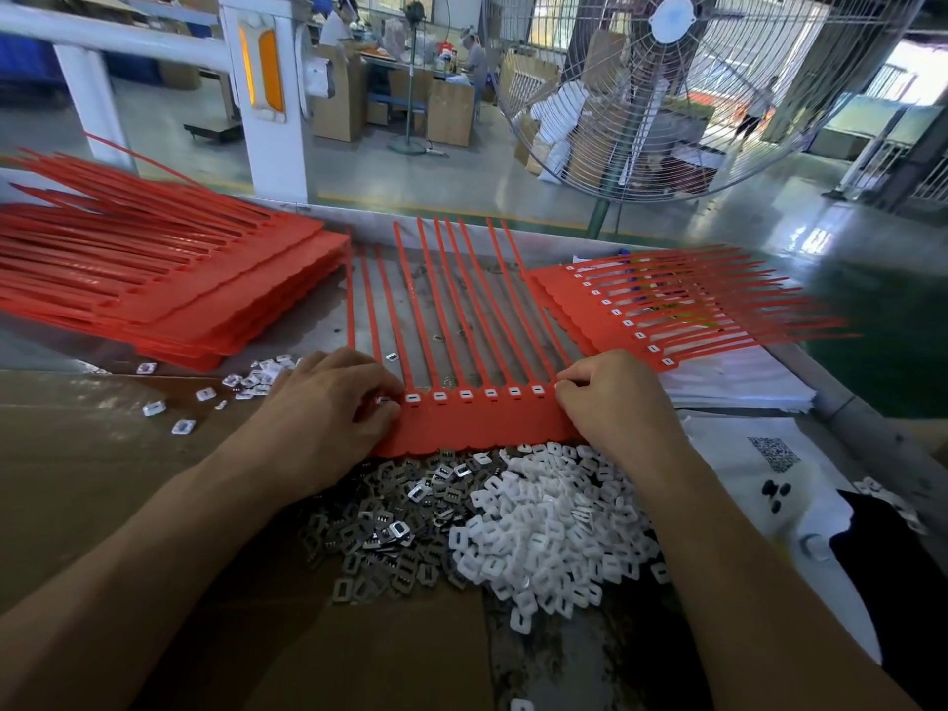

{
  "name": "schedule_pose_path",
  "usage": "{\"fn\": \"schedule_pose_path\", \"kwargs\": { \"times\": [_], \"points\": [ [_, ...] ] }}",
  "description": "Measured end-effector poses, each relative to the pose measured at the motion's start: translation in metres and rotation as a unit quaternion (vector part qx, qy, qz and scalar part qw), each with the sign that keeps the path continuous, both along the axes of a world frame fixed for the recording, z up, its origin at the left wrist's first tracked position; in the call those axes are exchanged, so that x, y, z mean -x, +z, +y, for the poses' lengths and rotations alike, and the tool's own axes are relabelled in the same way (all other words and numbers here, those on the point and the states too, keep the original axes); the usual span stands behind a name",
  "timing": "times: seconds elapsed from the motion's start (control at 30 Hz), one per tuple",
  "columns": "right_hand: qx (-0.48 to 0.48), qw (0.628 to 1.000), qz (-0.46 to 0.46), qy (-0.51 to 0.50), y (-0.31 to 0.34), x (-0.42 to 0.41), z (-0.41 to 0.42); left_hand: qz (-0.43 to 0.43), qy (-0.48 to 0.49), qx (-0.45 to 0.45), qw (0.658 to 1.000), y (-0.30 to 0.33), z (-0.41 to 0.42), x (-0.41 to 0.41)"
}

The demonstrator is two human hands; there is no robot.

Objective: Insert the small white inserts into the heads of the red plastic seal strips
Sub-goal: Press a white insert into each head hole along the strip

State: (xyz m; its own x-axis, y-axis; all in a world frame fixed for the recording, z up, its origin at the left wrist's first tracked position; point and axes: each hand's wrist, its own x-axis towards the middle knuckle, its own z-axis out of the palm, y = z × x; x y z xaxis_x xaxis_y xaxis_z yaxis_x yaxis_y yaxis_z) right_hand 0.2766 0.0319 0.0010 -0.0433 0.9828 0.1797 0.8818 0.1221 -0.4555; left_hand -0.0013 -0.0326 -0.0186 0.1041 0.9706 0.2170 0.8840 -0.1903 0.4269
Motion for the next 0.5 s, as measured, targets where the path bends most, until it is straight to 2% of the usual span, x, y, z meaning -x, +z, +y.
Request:
{"fn": "schedule_pose_path", "kwargs": {
  "times": [0.13,0.5],
  "points": [
    [0.013,0.999,-0.03,0.009,0.0028,0.0032,-0.0024,0.0,0.0,-0.002,1.0,-0.0001,0.0003,0.0001],
    [0.027,0.999,-0.033,0.012,0.0049,0.003,-0.0067,-0.001,0.002,-0.006,1.0,0.0005,-0.0016,-0.0012]
  ]
}}
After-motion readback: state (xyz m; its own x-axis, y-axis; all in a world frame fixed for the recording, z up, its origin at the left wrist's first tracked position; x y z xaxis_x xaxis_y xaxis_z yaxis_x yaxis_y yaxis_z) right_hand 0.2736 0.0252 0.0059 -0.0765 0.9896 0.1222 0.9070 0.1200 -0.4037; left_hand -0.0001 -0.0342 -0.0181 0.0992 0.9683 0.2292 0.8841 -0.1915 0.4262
